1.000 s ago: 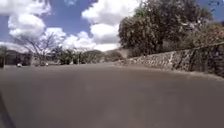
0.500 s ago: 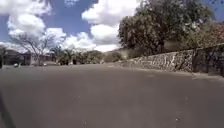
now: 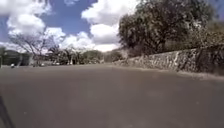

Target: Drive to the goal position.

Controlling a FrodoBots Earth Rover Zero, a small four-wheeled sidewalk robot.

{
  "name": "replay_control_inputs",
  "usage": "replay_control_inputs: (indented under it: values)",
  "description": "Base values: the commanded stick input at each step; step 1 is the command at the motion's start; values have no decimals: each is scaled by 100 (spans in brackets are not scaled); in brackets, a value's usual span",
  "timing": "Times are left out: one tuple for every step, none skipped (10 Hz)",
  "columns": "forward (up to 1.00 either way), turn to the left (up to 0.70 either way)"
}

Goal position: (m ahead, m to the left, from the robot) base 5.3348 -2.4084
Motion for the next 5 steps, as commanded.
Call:
replay_control_inputs:
  values:
    - [70,0]
    - [70,0]
    - [70,0]
    - [70,0]
    - [70,0]
